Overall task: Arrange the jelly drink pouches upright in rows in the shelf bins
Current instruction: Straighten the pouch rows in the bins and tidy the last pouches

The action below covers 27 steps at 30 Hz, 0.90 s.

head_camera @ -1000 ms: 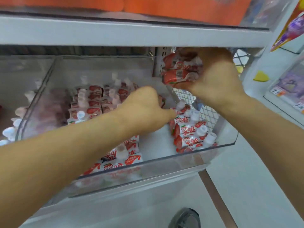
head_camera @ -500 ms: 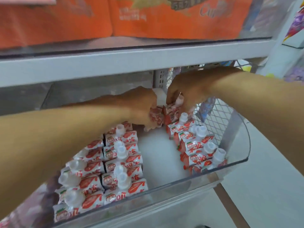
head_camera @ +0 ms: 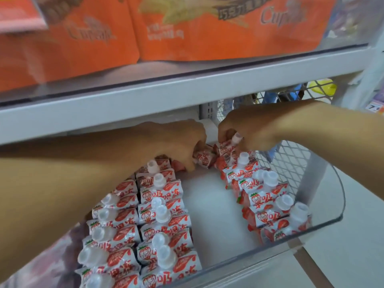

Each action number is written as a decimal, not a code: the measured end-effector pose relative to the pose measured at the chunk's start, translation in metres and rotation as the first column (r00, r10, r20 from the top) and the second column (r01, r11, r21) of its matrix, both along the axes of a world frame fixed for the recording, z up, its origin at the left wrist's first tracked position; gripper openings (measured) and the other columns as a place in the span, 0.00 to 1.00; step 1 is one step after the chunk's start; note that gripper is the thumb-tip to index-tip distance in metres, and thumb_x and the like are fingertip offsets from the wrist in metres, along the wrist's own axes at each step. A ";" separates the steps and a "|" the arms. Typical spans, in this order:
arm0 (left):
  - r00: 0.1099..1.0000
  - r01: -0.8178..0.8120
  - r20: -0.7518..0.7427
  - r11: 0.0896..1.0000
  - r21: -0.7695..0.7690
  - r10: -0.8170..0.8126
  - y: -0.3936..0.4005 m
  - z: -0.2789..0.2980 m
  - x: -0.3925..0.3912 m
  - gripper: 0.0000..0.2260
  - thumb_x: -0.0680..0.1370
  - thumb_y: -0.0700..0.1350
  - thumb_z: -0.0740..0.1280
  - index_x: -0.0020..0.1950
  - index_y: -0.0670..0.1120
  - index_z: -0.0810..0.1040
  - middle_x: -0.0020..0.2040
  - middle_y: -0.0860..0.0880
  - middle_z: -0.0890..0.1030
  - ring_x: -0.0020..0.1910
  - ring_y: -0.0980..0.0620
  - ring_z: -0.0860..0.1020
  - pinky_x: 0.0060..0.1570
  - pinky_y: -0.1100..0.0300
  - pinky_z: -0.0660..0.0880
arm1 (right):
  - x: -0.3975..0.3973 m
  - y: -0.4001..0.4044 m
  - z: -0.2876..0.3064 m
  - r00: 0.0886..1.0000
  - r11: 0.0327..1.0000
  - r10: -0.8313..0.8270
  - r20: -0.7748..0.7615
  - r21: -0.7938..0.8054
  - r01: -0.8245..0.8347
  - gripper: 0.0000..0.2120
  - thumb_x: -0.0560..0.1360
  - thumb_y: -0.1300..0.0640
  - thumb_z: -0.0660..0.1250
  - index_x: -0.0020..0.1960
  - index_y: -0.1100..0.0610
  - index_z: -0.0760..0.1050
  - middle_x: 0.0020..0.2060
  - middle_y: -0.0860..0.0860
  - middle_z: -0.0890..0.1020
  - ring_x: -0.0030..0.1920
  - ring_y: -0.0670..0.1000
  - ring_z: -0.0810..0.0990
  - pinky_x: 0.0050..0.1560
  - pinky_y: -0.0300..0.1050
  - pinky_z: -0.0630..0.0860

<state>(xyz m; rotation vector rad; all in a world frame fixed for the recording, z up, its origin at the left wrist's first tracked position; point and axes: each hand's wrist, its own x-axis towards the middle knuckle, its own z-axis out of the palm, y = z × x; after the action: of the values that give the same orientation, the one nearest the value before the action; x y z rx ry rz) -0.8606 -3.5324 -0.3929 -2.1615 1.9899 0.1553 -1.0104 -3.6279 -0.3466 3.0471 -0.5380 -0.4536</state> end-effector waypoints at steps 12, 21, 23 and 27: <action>0.941 -0.206 -0.331 0.901 -0.383 0.074 0.010 0.002 0.024 0.09 0.76 0.48 0.70 0.55 0.50 0.79 0.50 0.49 0.82 0.49 0.51 0.80 0.54 0.51 0.77 | 0.004 0.005 -0.006 0.998 1.000 -0.003 -0.064 -0.016 0.002 0.24 0.79 0.62 0.62 0.73 0.47 0.68 0.63 0.45 0.75 0.50 0.47 0.71 0.47 0.38 0.70; 0.971 -0.193 -0.217 0.864 -0.465 0.100 0.019 0.009 0.010 0.09 0.75 0.50 0.70 0.51 0.47 0.78 0.47 0.51 0.80 0.46 0.52 0.78 0.45 0.58 0.72 | 0.000 0.004 -0.009 0.998 0.998 -0.054 -0.025 0.043 0.055 0.25 0.78 0.60 0.66 0.74 0.51 0.67 0.41 0.38 0.72 0.37 0.41 0.69 0.25 0.31 0.64; 0.980 -0.180 -0.167 0.848 -0.499 0.110 0.025 0.013 0.004 0.09 0.76 0.50 0.69 0.52 0.48 0.77 0.46 0.52 0.80 0.45 0.53 0.77 0.43 0.58 0.71 | -0.001 0.007 -0.005 0.997 0.999 -0.042 -0.061 0.014 0.043 0.25 0.79 0.63 0.64 0.74 0.52 0.66 0.43 0.39 0.72 0.38 0.42 0.71 0.21 0.30 0.67; 0.994 -0.100 -0.030 0.765 -0.637 0.105 0.029 0.012 -0.012 0.10 0.76 0.50 0.68 0.52 0.46 0.76 0.45 0.51 0.78 0.43 0.52 0.77 0.40 0.61 0.69 | 0.009 0.009 0.002 0.986 0.994 0.046 -0.162 -0.094 -0.062 0.24 0.81 0.58 0.62 0.75 0.49 0.65 0.56 0.47 0.75 0.55 0.50 0.72 0.48 0.39 0.69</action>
<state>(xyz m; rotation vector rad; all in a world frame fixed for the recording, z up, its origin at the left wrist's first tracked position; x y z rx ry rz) -0.8730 -3.5035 -0.3806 -2.6460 2.1298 -0.6144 -1.0014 -3.6194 -0.3442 2.8902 -0.4547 -0.6422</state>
